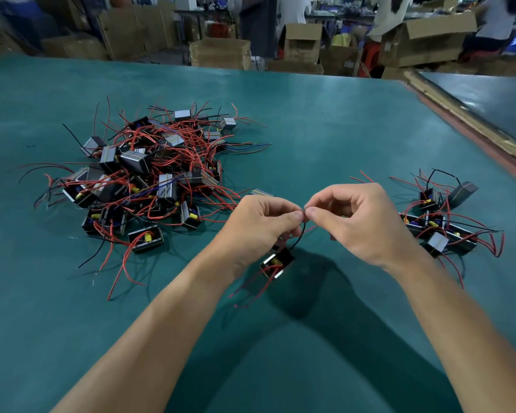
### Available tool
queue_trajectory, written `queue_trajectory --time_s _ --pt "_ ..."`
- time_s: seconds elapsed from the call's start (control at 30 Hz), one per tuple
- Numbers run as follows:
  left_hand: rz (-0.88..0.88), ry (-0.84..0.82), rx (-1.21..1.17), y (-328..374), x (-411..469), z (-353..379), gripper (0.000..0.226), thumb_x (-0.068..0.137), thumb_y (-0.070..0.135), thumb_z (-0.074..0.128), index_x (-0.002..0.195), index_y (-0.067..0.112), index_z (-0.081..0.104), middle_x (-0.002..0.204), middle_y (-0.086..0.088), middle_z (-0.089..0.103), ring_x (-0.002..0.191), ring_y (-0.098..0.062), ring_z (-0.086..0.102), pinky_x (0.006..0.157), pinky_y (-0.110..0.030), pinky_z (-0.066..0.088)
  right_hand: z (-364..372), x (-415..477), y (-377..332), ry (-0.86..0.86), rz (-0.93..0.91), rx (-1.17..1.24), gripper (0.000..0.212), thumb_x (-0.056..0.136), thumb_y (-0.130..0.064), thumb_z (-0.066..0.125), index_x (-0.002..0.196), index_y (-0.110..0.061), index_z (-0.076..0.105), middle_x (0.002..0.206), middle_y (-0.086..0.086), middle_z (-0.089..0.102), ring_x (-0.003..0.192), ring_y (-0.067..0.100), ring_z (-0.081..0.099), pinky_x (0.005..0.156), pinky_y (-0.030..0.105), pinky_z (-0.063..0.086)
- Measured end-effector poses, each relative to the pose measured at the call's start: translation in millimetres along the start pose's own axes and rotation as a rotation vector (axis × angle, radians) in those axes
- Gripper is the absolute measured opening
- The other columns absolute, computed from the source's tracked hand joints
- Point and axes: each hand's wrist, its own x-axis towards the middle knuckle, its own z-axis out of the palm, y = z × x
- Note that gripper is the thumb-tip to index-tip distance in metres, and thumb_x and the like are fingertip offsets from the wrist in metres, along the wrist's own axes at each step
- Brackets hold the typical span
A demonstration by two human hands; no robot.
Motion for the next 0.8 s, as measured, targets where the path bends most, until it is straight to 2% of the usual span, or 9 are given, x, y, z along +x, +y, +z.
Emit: queue_trajectory --time_s 0.1,0.13,0.23,0.3,0.4,0.47,0.63,0.73,0.8 --pt "-0.041 0.004 -0.007 1 1 -1 0.019 0.095 0.008 0.058 0.081 0.005 0.071 0.058 0.003 0.058 0.065 -0.021 0.044 0.058 -0.028 0.035 0 -1 0 0.063 -0.084 -0.072 0.016 0.081 -0.01 0.078 0.075 -0.024 0.075 0.064 -0.01 0.067 0.048 0.004 0.046 0.049 0.016 0.036" --pt "-0.047 0.002 -0.003 1 1 -1 0.018 0.095 0.008 0.058 0.082 0.004 0.071 0.058 0.002 0.057 0.066 -0.022 0.043 0.058 -0.028 0.034 0 -2 -1 0.07 -0.103 -0.095 0.017 0.08 -0.008 0.079 0.076 -0.024 0.076 0.066 -0.011 0.068 0.048 0.006 0.047 0.05 0.015 0.036" --pt "-0.081 -0.022 -0.007 1 0 -2 0.019 0.095 0.008 0.058 0.081 0.005 0.071 0.055 0.005 0.059 0.055 -0.011 0.045 0.055 -0.022 0.035 -1 -3 -3 0.024 -0.145 -0.188 0.017 0.081 -0.007 0.08 0.077 -0.024 0.078 0.07 -0.009 0.069 0.054 0.02 0.057 0.051 0.03 0.044" --pt "-0.098 -0.039 -0.023 0 1 -3 0.02 0.094 0.008 0.06 0.078 0.008 0.071 0.054 0.005 0.06 0.051 -0.008 0.045 0.053 -0.02 0.036 -4 -3 -4 -0.012 -0.16 -0.232 0.016 0.081 -0.008 0.079 0.076 -0.023 0.078 0.069 -0.01 0.067 0.054 0.022 0.057 0.052 0.034 0.045" --pt "-0.063 -0.054 -0.033 -1 1 -4 0.019 0.093 0.008 0.063 0.076 0.009 0.072 0.057 0.005 0.064 0.052 -0.008 0.046 0.053 -0.02 0.039 -6 -4 -4 -0.07 -0.129 -0.283 0.018 0.085 -0.01 0.075 0.073 -0.024 0.073 0.061 -0.015 0.062 0.051 0.012 0.051 0.051 0.019 0.039" --pt "-0.014 -0.047 0.0 -3 -1 -3 0.017 0.091 0.009 0.066 0.076 0.01 0.073 0.058 0.005 0.067 0.054 -0.01 0.048 0.054 -0.021 0.042 -6 -4 -4 -0.13 -0.068 -0.293 0.021 0.087 -0.011 0.07 0.072 -0.024 0.067 0.057 -0.014 0.058 0.05 0.007 0.048 0.052 0.015 0.036" --pt "0.152 0.004 0.187 -6 -1 0 0.016 0.088 0.012 0.071 0.073 0.016 0.075 0.062 0.0 0.07 0.051 -0.007 0.048 0.052 -0.02 0.041 -12 -3 -7 -0.238 0.08 -0.172 0.024 0.09 -0.007 0.065 0.069 -0.02 0.064 0.055 -0.01 0.059 0.051 0.007 0.05 0.05 0.019 0.042" --pt "0.371 0.081 0.412 -8 -3 3 0.009 0.084 0.016 0.074 0.075 0.018 0.077 0.054 0.014 0.063 0.045 0.0 0.047 0.05 -0.011 0.034 -14 -1 -9 -0.263 0.239 -0.039 0.026 0.091 -0.005 0.064 0.067 -0.015 0.065 0.052 -0.006 0.059 0.047 0.01 0.053 0.043 0.021 0.042" --pt "0.515 0.129 0.556 -9 -4 3 0.005 0.082 0.019 0.075 0.079 0.02 0.078 0.058 0.012 0.064 0.054 -0.004 0.055 0.056 -0.02 0.044 -14 0 -10 -0.275 0.387 0.08 0.028 0.091 -0.002 0.062 0.065 -0.012 0.065 0.053 -0.003 0.058 0.043 0.01 0.05 0.04 0.02 0.039"
